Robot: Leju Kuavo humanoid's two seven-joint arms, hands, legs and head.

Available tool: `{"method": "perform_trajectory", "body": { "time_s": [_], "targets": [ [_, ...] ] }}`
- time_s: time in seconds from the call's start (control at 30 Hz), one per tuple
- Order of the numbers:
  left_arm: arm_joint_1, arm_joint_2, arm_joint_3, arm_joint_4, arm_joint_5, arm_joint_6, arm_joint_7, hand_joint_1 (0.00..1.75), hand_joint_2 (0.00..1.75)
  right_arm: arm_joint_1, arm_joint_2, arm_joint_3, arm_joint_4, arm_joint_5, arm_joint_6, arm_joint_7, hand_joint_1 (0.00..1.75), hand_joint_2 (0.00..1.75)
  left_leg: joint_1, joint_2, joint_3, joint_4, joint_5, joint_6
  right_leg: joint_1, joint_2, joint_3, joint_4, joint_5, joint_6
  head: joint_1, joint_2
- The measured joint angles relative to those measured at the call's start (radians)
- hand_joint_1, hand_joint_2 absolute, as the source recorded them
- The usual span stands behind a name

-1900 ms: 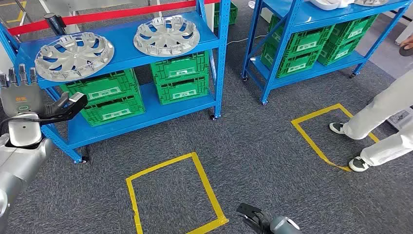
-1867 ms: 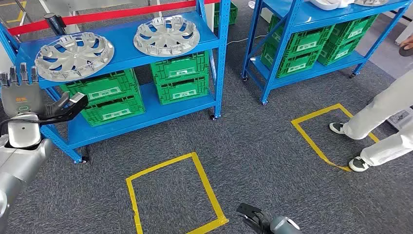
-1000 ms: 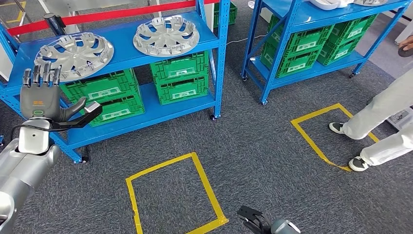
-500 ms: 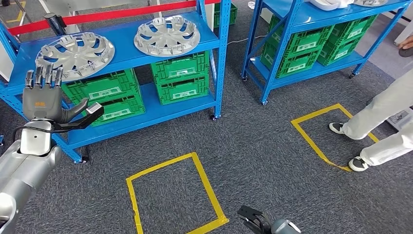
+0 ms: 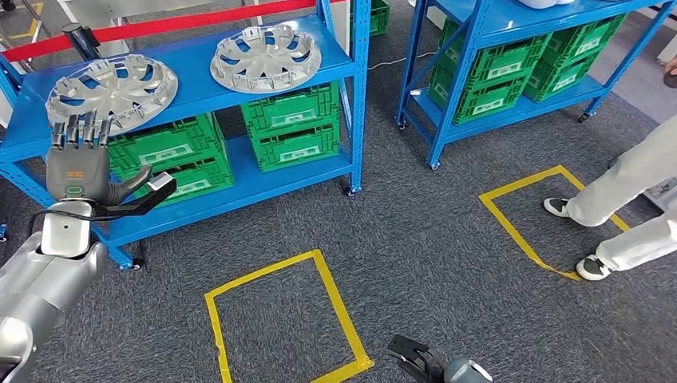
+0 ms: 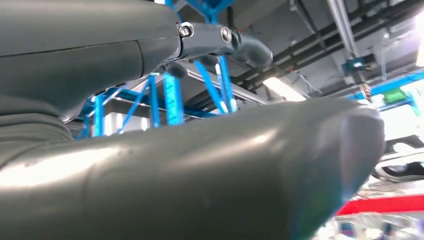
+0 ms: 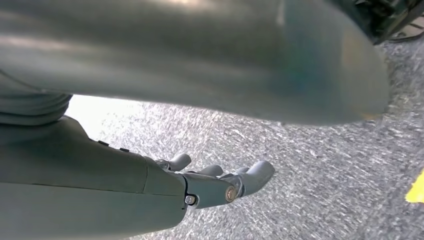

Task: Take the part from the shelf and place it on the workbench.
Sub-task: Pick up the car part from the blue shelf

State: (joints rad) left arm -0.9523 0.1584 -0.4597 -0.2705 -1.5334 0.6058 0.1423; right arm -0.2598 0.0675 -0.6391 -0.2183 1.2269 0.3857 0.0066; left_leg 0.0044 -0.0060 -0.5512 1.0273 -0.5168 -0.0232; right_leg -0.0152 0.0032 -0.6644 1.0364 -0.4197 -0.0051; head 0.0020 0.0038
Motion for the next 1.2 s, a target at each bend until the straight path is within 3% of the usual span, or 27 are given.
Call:
{"method": "perform_trajectory", "body": {
  "time_s": [0.07,0.17,0.2,0.23,0.27,0.33,0.37,0.43,0.53,0.6,0.67,0.73,0.77,0.83,0.9,1.0,1.07,1.13,1.2],
  "targets": [
    [0.000,0.000,0.000,-0.001,0.000,0.000,-0.001,0.00,0.00,-0.001,0.000,0.001,0.000,0.000,-0.001,-0.001,0.00,0.00,0.003,0.002,-0.016,0.037,-0.019,-0.011,-0.002,0.001,0.010,-0.004,-0.004,-0.014,-0.001,0.000],
    [0.006,0.001,0.000,0.001,0.000,0.000,-0.002,0.00,0.00,0.000,0.000,0.003,0.000,0.000,-0.004,-0.001,0.00,0.00,0.005,0.002,-0.120,0.219,-0.079,-0.021,-0.003,0.003,0.028,-0.006,-0.018,-0.027,-0.004,0.000],
    [0.010,0.001,0.000,0.002,0.000,0.000,-0.002,0.00,0.00,0.000,0.000,0.003,0.000,0.001,-0.004,-0.001,0.00,0.00,0.005,0.002,-0.152,0.263,-0.082,-0.023,-0.003,0.003,0.033,-0.006,-0.024,-0.028,-0.004,0.000],
    [0.013,0.001,0.000,0.002,0.000,0.000,-0.003,0.00,0.00,0.001,0.000,0.004,0.000,0.002,-0.004,-0.001,0.00,0.00,0.005,0.002,-0.170,0.273,-0.065,-0.022,-0.003,0.004,0.040,-0.005,-0.030,-0.027,-0.004,0.000],
    [0.015,0.001,0.000,0.002,-0.001,0.000,-0.004,0.00,0.00,0.001,0.000,0.004,0.000,0.004,-0.003,-0.001,0.00,0.00,0.005,0.002,-0.169,0.247,-0.033,-0.021,-0.003,0.004,0.046,-0.003,-0.036,-0.025,-0.004,0.000],
    [0.014,0.003,0.000,0.002,-0.001,0.000,-0.005,0.00,0.00,0.000,0.000,0.004,0.000,0.006,-0.002,0.000,0.00,0.00,0.005,0.002,-0.126,0.123,0.050,-0.014,-0.003,0.004,0.062,-0.002,-0.049,-0.019,-0.004,0.000],
    [0.012,0.004,0.000,0.002,-0.001,0.000,-0.006,0.00,0.00,-0.001,0.000,0.004,0.000,0.007,-0.002,0.000,0.00,0.00,0.003,0.002,-0.101,0.065,0.071,-0.010,-0.001,0.005,0.068,-0.001,-0.054,-0.015,-0.004,0.000],
    [0.010,0.005,0.000,0.002,-0.001,0.000,-0.005,0.00,0.00,-0.002,0.000,0.005,0.000,0.009,-0.003,0.001,0.00,0.00,-0.001,0.001,-0.074,0.008,0.075,0.002,0.001,0.004,0.074,-0.004,-0.057,-0.002,-0.005,0.000],
    [0.010,0.004,0.000,0.001,-0.001,0.000,-0.003,0.00,0.00,-0.002,-0.001,0.009,0.000,0.014,-0.002,0.003,0.00,0.00,0.002,-0.003,-0.058,-0.005,0.068,0.022,0.003,0.003,0.073,0.009,-0.056,0.014,-0.003,0.000],
    [0.009,0.003,0.000,0.000,-0.001,0.000,-0.001,0.00,0.00,-0.004,0.000,0.016,0.000,0.018,-0.001,0.002,0.00,0.00,0.005,-0.004,-0.044,-0.008,0.063,0.034,0.003,0.001,0.035,0.077,-0.082,0.020,-0.002,0.000],
    [0.011,0.002,0.000,0.000,-0.002,-0.002,0.001,0.00,0.00,-0.004,0.001,0.022,0.000,0.020,-0.001,0.003,0.00,0.00,0.003,-0.004,-0.036,-0.008,0.054,0.042,0.003,0.001,-0.042,0.200,-0.122,0.025,-0.001,0.000],
    [0.017,0.001,0.000,0.000,-0.004,-0.003,0.002,0.00,0.00,0.000,0.001,0.026,0.000,0.021,-0.002,0.003,0.00,0.00,0.001,-0.006,-0.027,-0.007,0.043,0.044,0.003,0.001,-0.105,0.266,-0.123,0.027,-0.001,0.000],
    [0.019,0.000,0.000,0.000,-0.005,-0.004,0.002,0.00,0.00,0.002,0.001,0.028,0.000,0.021,-0.002,0.003,0.00,0.00,0.001,-0.007,-0.019,-0.006,0.036,0.043,0.004,0.001,-0.111,0.249,-0.097,0.024,-0.001,0.000],
    [0.022,-0.002,0.000,0.000,-0.006,-0.004,0.002,0.00,0.00,0.002,0.001,0.029,0.000,0.021,-0.002,0.003,0.00,0.00,0.000,-0.008,-0.001,-0.006,0.021,0.038,0.007,0.000,-0.075,0.127,-0.008,0.013,-0.001,0.000],
    [0.022,-0.004,0.000,0.000,-0.008,-0.005,0.004,0.00,0.00,-0.001,0.001,0.029,0.000,0.022,-0.002,0.003,0.00,0.00,-0.001,-0.008,0.011,-0.007,0.007,0.031,0.015,-0.001,-0.033,0.017,0.032,0.001,-0.002,0.000],
    [0.023,-0.005,0.000,-0.001,-0.009,-0.008,0.005,0.00,0.00,-0.002,0.000,0.030,0.000,0.025,-0.001,0.003,0.00,0.00,-0.002,-0.009,0.020,-0.011,0.002,0.014,0.019,0.000,-0.009,-0.023,0.024,-0.014,-0.002,0.000],
    [0.023,-0.005,0.000,-0.003,-0.011,-0.008,0.005,0.00,0.00,-0.003,0.000,0.031,0.000,0.028,-0.001,0.003,0.00,0.00,-0.002,-0.006,0.006,0.025,0.004,0.005,0.014,0.001,0.007,-0.030,0.019,-0.027,-0.003,0.000],
    [0.022,-0.003,0.001,-0.004,-0.011,-0.008,0.005,0.00,0.00,-0.005,0.000,0.033,0.000,0.029,-0.004,0.003,0.00,0.00,0.001,-0.003,-0.053,0.125,-0.010,-0.003,0.010,0.002,0.027,-0.033,0.007,-0.036,-0.006,0.000],
    [0.026,-0.001,0.001,-0.003,-0.011,-0.009,0.005,0.00,0.00,-0.003,0.001,0.036,0.000,0.030,-0.005,0.003,0.00,0.00,0.004,-0.001,-0.130,0.232,-0.053,-0.012,0.008,0.003,0.046,-0.033,-0.010,-0.038,-0.007,0.000]
  ]
}}
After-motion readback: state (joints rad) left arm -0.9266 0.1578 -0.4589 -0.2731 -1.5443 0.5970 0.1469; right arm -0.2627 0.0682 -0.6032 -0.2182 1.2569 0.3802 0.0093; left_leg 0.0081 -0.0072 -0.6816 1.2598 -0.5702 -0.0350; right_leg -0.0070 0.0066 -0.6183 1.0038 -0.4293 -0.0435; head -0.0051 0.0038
